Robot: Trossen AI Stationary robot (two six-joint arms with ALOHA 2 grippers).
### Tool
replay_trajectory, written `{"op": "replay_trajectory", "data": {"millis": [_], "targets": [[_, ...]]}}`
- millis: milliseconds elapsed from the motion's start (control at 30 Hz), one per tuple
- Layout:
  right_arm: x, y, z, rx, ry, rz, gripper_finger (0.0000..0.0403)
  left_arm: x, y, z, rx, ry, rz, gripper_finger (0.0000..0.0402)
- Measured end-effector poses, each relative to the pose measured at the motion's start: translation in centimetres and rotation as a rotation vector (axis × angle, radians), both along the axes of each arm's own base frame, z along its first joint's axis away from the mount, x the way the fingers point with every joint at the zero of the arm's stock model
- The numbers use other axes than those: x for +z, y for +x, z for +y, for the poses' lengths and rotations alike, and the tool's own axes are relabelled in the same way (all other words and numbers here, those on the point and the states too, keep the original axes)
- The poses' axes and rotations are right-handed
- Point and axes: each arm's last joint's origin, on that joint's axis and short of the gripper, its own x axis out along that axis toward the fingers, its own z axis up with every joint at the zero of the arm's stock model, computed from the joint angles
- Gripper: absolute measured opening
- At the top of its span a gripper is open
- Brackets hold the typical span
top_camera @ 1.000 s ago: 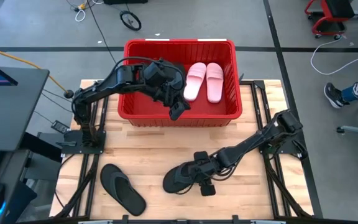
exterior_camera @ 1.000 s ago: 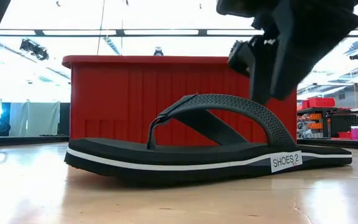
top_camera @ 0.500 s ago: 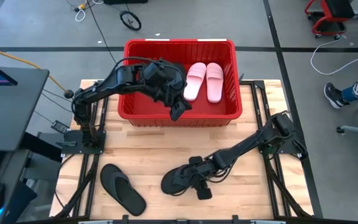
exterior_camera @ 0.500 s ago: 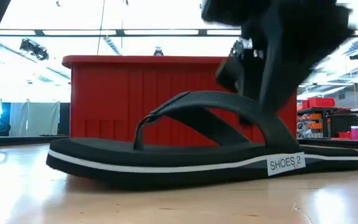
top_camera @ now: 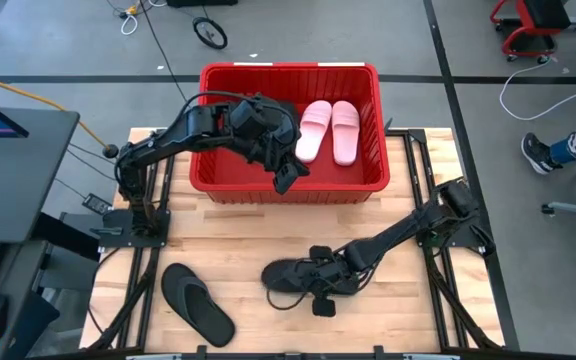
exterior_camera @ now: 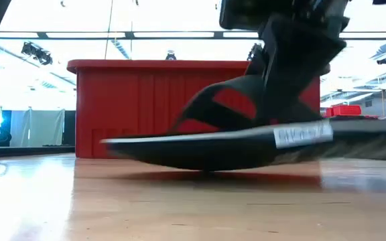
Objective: Pick and place slides into bin
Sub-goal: Put the right black slipper into the red bin
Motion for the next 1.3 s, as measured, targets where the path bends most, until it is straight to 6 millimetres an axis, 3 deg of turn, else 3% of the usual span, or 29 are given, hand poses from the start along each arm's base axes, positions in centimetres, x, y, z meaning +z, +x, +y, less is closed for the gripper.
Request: {"op": "replay_trajectory", "data": {"millis": [167, 433, 667, 833, 1000, 1300], "targets": [[3.7, -1.5, -0.8, -0.08, 0.029, -0.029, 0.0008, 1.2, -1.0, -0.7, -0.015, 0.005, -0.049, 0.003], [12.7, -5.6, -3.2, -0.235, 0.075, -0.288, 0.0007, 5.0, -4.6, -2.2, -0.054, 0.018, -0.224, 0.0012], [20.7, -10.8, -8.5, -0.487, -0.137, -0.691, 0.0005, 8.8, -7.6, -3.3, -0.09, 0.041, -0.479, 0.002], [25.1, -13.2, -12.9, -0.584, -0.225, -0.945, 0.0004, 10.1, -8.6, -3.7, -0.114, 0.087, -0.583, 0.0024], [25.6, -13.5, -17.0, -0.536, -0.428, -0.938, 0.0004, 10.3, -8.5, -3.7, -0.112, 0.09, -0.605, 0.0016], [20.2, -9.5, -24.8, -0.352, -0.583, -0.576, 0.0004, 10.0, -8.1, -3.6, -0.108, 0.091, -0.593, 0.0018]]}}
